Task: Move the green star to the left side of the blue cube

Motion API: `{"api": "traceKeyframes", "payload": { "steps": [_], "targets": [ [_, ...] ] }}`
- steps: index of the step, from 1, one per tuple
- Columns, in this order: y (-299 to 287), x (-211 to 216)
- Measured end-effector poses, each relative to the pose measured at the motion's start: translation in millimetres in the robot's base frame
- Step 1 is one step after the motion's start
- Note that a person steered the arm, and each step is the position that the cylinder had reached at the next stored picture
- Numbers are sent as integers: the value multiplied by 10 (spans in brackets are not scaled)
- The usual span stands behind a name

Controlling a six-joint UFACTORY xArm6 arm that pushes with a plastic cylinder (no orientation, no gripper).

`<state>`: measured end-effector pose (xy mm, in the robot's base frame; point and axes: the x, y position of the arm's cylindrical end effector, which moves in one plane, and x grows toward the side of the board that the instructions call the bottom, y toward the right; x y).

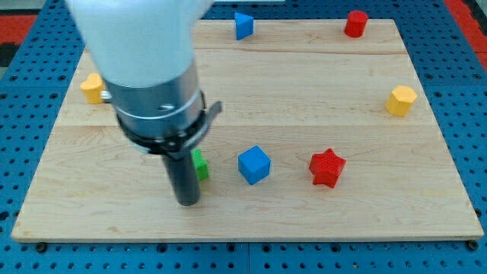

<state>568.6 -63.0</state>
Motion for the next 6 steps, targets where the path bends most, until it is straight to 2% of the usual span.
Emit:
{"api": "traceKeyframes", "payload": {
  "steps": [1, 2, 6],
  "targets": [
    [232, -12],
    [200, -90],
    [-311, -197]
  ]
}}
